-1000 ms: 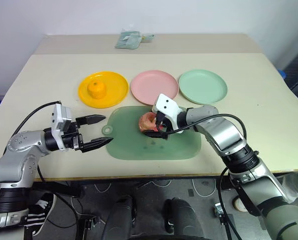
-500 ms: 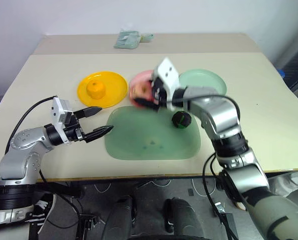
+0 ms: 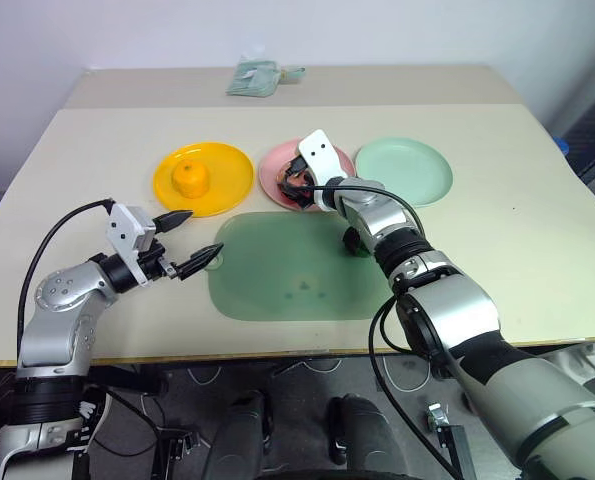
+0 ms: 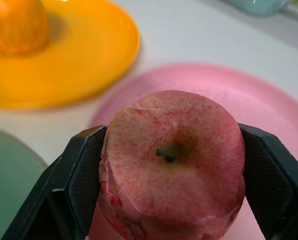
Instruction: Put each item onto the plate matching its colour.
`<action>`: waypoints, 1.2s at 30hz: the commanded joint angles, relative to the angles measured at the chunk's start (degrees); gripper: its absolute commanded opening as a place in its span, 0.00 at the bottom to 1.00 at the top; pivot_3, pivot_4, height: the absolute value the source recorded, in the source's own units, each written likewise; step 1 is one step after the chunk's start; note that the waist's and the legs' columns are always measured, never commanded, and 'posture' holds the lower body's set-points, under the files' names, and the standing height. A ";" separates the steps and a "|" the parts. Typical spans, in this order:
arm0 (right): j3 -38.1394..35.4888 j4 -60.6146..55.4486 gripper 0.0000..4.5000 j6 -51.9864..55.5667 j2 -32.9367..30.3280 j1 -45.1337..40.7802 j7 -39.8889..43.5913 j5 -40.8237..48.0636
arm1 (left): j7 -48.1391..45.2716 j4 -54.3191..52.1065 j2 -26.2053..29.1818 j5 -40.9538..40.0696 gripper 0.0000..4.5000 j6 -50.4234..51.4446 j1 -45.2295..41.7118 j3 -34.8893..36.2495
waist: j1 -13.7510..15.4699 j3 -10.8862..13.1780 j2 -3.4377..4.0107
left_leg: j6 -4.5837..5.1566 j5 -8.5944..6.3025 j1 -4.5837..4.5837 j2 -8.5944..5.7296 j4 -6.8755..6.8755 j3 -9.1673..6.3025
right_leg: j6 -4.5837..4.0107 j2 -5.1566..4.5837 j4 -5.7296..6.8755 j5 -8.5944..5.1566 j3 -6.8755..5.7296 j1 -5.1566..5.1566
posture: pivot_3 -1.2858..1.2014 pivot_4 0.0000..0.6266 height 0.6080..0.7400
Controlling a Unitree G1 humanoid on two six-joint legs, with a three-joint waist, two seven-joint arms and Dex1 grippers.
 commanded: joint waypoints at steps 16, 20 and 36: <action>-4.70 -53.37 0.99 29.93 -22.19 18.39 31.01 17.55 | -11.94 -7.98 3.01 -10.75 1.00 5.62 -0.01 -1.96 | 0.62 0.01 0.02 | 0.08 -0.05 0.02 -0.01 0.02 -0.08 | -0.01 -0.03 -0.14 0.00 -0.03 0.15 | 0.52 0.24 1.00; -5.10 -64.56 0.99 36.90 -28.54 27.44 32.83 19.82 | -15.10 -6.02 3.71 -9.69 1.00 5.21 -1.34 -3.60 | 0.34 0.05 0.11 | 0.09 -0.05 0.04 0.05 0.05 0.01 | -0.07 -0.01 -0.09 0.06 -0.01 0.09 | 0.52 0.24 1.00; 0.04 -60.55 0.99 22.97 -30.91 34.98 27.55 11.00 | -17.30 -2.79 3.60 -8.12 1.00 4.13 -3.85 -5.17 | 0.67 0.03 0.09 | 0.09 -0.06 0.04 0.04 0.13 0.01 | -0.06 0.01 -0.13 0.06 -0.02 0.14 | 0.52 0.24 1.00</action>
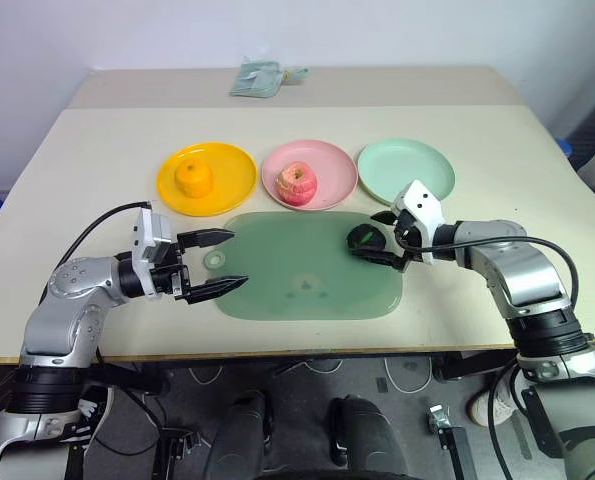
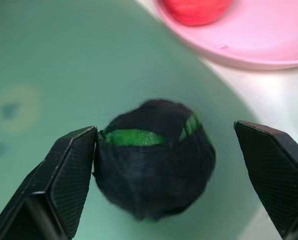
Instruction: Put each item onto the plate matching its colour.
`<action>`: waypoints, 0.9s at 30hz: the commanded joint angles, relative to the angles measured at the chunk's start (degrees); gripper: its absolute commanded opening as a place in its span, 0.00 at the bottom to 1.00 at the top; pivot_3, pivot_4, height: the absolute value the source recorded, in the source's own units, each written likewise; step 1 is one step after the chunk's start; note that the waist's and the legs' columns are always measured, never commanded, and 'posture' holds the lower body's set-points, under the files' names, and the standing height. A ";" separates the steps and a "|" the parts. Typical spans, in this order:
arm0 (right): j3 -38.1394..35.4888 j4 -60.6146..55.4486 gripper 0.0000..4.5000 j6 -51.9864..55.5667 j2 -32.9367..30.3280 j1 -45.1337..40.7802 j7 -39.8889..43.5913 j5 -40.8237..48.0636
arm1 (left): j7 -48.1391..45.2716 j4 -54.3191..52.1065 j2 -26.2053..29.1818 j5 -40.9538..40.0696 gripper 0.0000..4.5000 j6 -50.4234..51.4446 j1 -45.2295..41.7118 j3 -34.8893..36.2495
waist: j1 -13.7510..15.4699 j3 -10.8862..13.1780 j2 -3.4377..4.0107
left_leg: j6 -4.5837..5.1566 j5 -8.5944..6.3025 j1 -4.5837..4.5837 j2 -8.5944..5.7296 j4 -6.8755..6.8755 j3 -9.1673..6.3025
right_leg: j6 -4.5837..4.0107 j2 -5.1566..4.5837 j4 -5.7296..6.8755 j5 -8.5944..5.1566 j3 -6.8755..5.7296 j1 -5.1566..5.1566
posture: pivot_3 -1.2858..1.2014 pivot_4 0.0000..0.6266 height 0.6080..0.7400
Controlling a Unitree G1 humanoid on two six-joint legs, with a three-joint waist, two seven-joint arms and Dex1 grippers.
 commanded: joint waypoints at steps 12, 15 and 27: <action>1.85 4.90 0.72 -6.22 1.46 -2.21 0.83 -2.72 | 1.36 -3.18 1.00 -0.20 1.00 -0.96 1.66 2.10 | 0.01 0.00 0.00 | 0.00 0.00 0.00 0.00 0.01 -0.01 | 0.00 0.01 0.00 0.00 0.00 0.01 | 0.52 0.24 1.00; 0.94 5.61 0.63 -5.92 2.27 -3.25 -0.04 -2.18 | 1.61 -3.39 1.03 -0.31 1.00 -0.99 1.89 2.17 | -0.01 0.00 0.00 | 0.00 0.00 0.00 0.00 0.02 -0.01 | 0.00 0.01 0.00 0.00 0.00 0.02 | 0.52 0.24 1.00; -7.10 31.73 0.63 -18.21 8.25 -20.99 -22.03 -6.65 | 15.45 3.43 -4.78 6.69 1.00 -2.40 -5.24 0.27 | 0.00 -0.01 -0.01 | -0.01 0.01 0.01 -0.04 0.07 0.00 | 0.02 0.02 0.07 0.02 0.01 0.02 | 0.52 0.24 1.00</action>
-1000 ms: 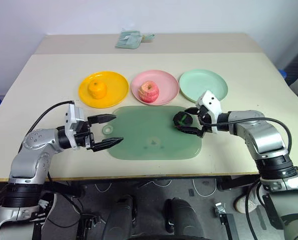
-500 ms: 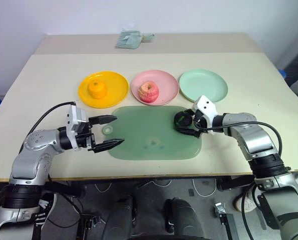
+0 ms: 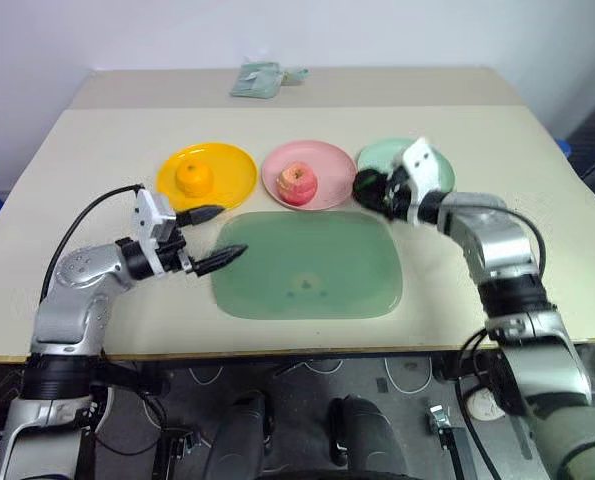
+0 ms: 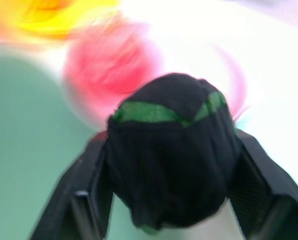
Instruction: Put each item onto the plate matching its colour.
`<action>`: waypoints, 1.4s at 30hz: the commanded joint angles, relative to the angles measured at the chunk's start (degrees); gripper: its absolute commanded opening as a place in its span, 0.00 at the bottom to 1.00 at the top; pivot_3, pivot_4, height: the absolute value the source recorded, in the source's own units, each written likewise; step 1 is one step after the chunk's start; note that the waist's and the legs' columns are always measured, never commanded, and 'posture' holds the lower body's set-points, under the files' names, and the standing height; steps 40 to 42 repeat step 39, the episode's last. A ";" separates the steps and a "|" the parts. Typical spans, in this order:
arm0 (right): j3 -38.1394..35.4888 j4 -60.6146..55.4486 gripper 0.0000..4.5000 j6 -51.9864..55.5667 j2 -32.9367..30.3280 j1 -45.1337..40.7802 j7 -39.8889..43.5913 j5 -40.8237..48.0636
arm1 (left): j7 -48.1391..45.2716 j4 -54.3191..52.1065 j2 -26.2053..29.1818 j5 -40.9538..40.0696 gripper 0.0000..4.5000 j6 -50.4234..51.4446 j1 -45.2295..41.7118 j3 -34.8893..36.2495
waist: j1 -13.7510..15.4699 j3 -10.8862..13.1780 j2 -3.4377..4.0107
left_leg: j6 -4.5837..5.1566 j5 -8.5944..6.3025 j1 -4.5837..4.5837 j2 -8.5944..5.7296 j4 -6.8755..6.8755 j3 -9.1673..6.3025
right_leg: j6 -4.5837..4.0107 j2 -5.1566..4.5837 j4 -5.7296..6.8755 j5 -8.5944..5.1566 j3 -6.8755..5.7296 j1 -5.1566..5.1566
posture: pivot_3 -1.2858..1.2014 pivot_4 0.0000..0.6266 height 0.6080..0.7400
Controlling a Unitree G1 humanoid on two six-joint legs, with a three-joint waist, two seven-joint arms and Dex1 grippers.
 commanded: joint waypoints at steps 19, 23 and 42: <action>-11.66 12.69 0.99 -19.84 1.43 -10.19 15.77 12.64 | -1.05 -13.63 2.01 -8.81 1.00 3.27 10.39 7.43 | -0.34 0.03 0.07 | -0.01 0.00 0.00 0.14 -0.12 0.09 | 0.00 0.03 -0.09 0.00 0.06 -0.04 | 0.52 0.24 1.00; -6.87 -13.06 0.99 -13.65 -1.29 5.10 22.45 16.03 | -4.33 -11.79 3.60 -10.11 1.00 2.71 11.43 8.69 | 0.32 0.00 0.02 | 0.00 -0.01 0.02 0.18 -0.08 -0.02 | 0.00 0.03 -0.14 -0.01 -0.03 0.10 | 0.52 0.24 1.00; -3.89 -39.04 0.99 1.08 -14.04 25.78 24.85 17.81 | -8.33 -6.09 1.64 -7.07 1.00 0.59 7.80 3.56 | 1.24 0.00 0.03 | 0.04 -0.05 0.02 0.30 0.00 0.08 | -0.19 0.00 -0.32 0.10 0.00 0.08 | 0.52 0.24 1.00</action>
